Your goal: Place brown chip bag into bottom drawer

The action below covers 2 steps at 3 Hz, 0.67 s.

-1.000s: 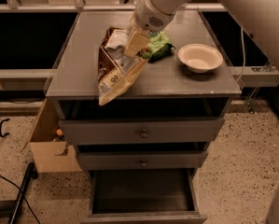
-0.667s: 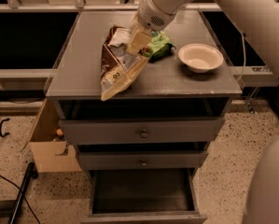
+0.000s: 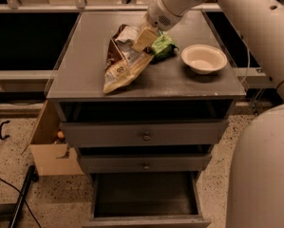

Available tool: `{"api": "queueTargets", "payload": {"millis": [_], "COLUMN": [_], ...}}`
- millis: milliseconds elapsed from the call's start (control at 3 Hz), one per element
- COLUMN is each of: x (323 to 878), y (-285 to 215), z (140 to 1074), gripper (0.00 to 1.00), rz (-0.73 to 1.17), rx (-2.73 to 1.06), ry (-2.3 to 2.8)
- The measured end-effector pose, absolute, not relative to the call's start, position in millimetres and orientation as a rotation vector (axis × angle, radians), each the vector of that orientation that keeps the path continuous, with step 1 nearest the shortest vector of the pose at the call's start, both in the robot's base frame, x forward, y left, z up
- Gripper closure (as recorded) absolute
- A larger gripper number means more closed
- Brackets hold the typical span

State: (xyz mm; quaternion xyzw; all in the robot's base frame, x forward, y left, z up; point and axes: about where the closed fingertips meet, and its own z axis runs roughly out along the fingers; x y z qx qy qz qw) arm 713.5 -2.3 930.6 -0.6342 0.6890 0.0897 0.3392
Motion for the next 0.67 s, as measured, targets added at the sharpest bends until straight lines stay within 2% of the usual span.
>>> {"api": "queueTargets", "payload": {"millis": [667], "x": [699], "y": [-1], "z": [901], "gripper": [1.0], "rz": [0.345], "rx": [-1.535], "ry": [1.848]}}
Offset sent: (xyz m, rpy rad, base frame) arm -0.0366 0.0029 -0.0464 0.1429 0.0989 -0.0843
